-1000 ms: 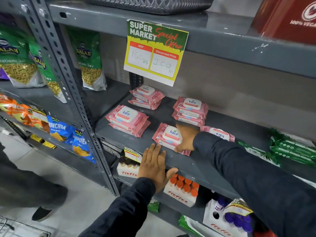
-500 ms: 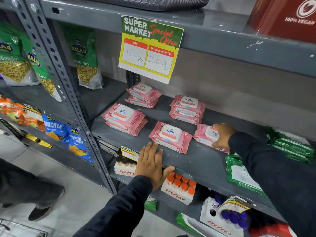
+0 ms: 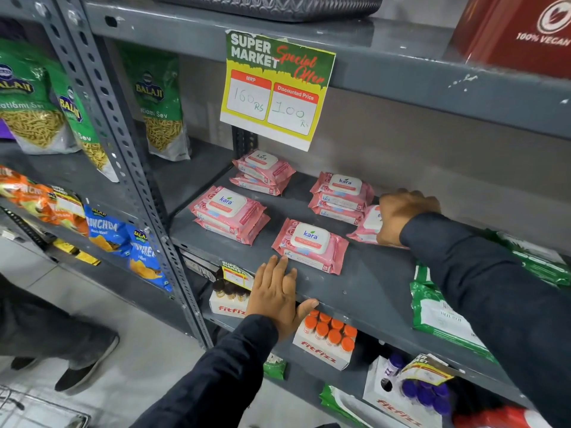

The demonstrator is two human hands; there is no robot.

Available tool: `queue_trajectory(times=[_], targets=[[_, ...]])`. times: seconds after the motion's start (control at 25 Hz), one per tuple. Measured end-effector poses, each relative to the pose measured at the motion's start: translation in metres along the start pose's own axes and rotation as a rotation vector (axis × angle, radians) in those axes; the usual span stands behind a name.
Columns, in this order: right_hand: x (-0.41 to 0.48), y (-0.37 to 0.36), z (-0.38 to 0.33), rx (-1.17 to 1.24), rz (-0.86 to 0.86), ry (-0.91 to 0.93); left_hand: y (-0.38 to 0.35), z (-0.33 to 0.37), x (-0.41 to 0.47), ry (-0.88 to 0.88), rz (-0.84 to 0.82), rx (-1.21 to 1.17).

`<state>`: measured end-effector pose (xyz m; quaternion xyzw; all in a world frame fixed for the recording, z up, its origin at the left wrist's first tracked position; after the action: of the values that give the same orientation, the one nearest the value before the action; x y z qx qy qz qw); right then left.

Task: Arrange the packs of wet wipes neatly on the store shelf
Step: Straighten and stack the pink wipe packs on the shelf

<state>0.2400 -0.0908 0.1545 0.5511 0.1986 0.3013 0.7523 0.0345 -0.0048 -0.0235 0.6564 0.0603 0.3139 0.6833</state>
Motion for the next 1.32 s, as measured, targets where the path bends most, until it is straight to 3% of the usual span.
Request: queue_trajectory(times=[0.16, 0.36, 0.84, 1.16, 1.24, 1.32], targets=[[-0.010, 0.022, -0.033, 0.131, 0.163, 0.103, -0.001, 0.000, 0.000, -0.004, 0.008, -0.010], [-0.011, -0.003, -0.087, 0.494, -0.025, 0.183, -0.004, -0.001, -0.001, -0.022, 0.017, -0.018], [0.006, -0.007, -0.103, 0.384, -0.054, 0.233, -0.007, -0.002, -0.002, -0.017, 0.041, -0.023], [0.008, 0.002, -0.111, 0.098, -0.169, 0.562, -0.006, -0.002, -0.002, -0.022, 0.049, -0.046], [0.010, 0.007, -0.106, 0.217, -0.147, 0.554, -0.006, -0.002, -0.001, -0.019, 0.046, -0.043], [0.015, 0.018, -0.097, 0.434, -0.078, 0.341, -0.006, -0.002, -0.001, -0.017, 0.050, -0.039]])
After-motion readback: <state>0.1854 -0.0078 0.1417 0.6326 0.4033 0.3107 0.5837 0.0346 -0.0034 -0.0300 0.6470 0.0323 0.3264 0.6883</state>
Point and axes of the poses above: each hand's wrist, its own x-axis towards the middle knuckle, its own y-axis out of the back of the hand, z = x × y, the point moved 5 cm from there along x, towards the middle knuckle, and after that the axes turned 6 degrees about z, right-handed, at the moved point
